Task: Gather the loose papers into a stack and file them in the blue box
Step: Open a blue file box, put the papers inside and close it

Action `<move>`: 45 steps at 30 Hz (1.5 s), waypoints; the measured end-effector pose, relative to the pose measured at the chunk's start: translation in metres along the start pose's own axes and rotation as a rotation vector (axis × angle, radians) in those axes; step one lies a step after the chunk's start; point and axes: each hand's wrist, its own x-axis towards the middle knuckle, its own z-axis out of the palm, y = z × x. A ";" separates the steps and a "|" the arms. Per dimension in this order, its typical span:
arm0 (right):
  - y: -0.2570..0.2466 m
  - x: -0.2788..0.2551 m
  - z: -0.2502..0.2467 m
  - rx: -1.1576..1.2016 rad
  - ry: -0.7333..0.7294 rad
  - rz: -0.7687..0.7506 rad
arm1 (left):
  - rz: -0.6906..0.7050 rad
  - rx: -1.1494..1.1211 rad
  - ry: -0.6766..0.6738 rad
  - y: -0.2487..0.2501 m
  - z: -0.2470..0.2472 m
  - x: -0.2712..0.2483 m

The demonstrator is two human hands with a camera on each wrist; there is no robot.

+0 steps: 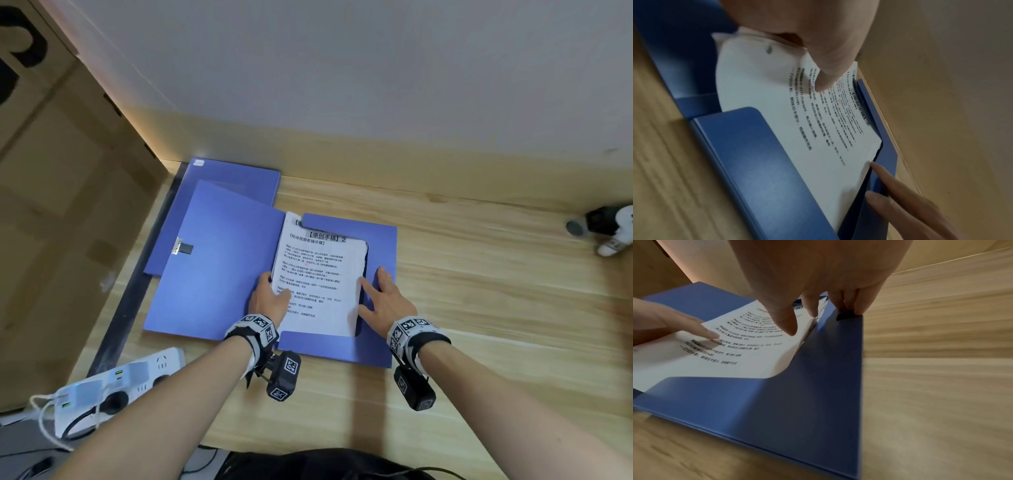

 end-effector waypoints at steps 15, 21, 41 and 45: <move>-0.004 -0.003 0.004 -0.057 0.054 -0.024 | -0.123 0.081 -0.075 0.015 0.036 0.007; -0.005 -0.003 0.007 -0.170 0.063 -0.024 | -0.103 0.097 -0.014 0.015 0.020 0.032; 0.017 0.040 -0.011 -0.019 0.089 -0.037 | 0.086 0.192 -0.184 0.038 0.031 0.047; 0.022 0.035 0.000 -0.013 0.076 -0.061 | 0.060 0.196 -0.345 0.042 0.052 0.042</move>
